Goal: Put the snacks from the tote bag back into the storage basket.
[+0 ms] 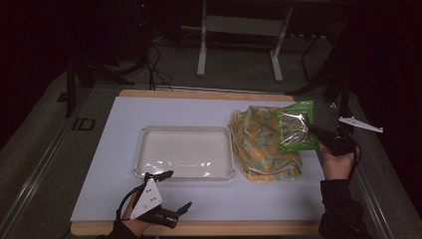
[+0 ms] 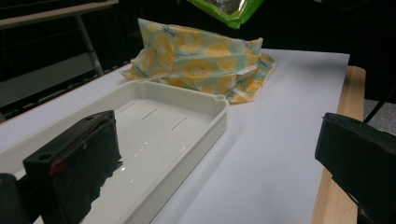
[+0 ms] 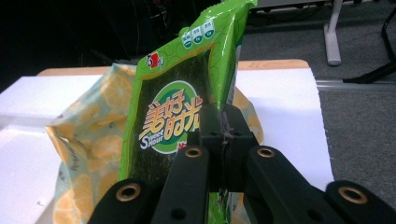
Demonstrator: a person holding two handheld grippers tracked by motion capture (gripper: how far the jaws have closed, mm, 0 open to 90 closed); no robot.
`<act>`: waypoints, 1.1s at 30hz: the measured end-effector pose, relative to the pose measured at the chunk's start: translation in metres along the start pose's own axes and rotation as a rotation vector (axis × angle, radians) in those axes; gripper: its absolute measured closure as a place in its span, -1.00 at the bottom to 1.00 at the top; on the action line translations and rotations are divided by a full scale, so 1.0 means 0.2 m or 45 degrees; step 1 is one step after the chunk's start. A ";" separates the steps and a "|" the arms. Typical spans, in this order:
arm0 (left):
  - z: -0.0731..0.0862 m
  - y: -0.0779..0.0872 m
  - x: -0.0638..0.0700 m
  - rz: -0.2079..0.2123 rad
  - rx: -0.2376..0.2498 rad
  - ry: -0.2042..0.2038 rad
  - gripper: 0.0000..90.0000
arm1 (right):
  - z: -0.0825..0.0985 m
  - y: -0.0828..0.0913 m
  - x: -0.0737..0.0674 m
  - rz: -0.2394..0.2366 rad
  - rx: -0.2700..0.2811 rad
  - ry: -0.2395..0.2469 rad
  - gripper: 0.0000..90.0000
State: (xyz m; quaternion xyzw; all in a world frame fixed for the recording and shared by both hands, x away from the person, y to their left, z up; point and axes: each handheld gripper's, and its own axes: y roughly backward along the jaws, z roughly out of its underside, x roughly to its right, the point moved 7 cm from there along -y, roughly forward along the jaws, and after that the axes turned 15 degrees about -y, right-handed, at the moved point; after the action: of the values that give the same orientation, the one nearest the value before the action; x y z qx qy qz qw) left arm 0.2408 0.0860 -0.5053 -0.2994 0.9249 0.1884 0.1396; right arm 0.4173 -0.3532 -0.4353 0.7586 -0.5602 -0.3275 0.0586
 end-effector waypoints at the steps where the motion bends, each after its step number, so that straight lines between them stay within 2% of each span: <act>1: 0.00 0.00 0.00 0.000 0.000 0.000 -0.99 | -0.01 0.00 -0.01 -0.004 0.001 0.000 0.99; 14: 0.00 0.00 0.00 -0.001 0.000 0.000 -0.99 | -0.10 0.08 -0.12 -0.017 0.075 0.001 0.99; 33: -0.01 0.01 0.00 -0.003 0.005 0.000 -0.99 | -0.15 0.09 -0.28 -0.035 0.096 0.021 0.99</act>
State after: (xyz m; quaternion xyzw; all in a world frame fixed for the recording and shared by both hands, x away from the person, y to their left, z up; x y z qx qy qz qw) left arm 0.2395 0.0864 -0.5041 -0.3004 0.9248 0.1865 0.1403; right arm 0.4109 -0.3182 -0.3798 0.7706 -0.5611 -0.3008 0.0298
